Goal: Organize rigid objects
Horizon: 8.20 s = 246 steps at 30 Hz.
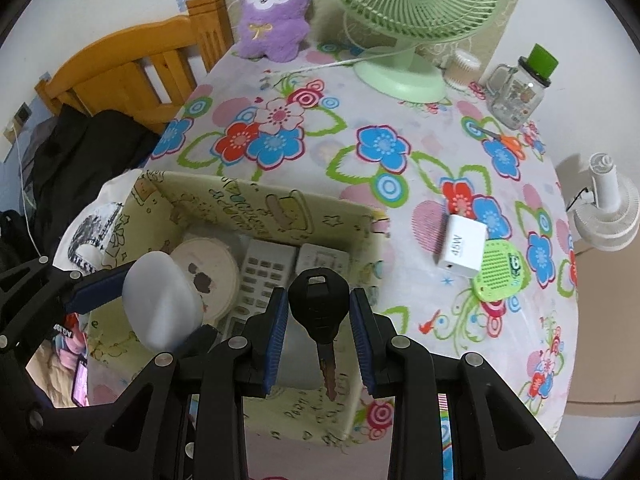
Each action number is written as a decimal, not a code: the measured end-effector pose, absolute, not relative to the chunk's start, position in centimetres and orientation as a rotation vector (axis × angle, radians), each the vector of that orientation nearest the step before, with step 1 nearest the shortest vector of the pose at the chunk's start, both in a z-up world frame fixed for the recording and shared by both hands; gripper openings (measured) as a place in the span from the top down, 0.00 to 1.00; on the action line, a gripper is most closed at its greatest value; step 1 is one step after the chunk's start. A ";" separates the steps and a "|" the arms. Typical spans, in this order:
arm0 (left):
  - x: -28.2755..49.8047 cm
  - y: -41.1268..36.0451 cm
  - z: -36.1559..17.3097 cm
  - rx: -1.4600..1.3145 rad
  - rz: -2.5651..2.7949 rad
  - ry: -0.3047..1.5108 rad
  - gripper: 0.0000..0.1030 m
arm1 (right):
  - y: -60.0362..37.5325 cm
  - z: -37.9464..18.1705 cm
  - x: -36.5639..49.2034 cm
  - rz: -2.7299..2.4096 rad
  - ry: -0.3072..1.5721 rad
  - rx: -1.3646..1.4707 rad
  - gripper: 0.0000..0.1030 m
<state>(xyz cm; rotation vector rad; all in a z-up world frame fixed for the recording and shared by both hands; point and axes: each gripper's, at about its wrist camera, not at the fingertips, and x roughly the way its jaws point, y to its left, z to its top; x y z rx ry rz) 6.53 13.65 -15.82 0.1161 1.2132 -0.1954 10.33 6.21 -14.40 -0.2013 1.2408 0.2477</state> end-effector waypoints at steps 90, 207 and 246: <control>8.2 -4.1 -12.7 0.147 -0.139 1.181 0.05 | -13.8 -10.3 11.1 0.215 1.162 -0.136 0.16; 17.0 -5.6 -25.0 0.152 -0.082 1.311 0.52 | -15.5 -25.0 21.9 0.285 1.408 -0.128 0.04; 16.4 -4.6 -24.9 0.153 -0.077 1.337 0.53 | -14.5 -26.7 21.5 0.214 1.401 -0.181 0.07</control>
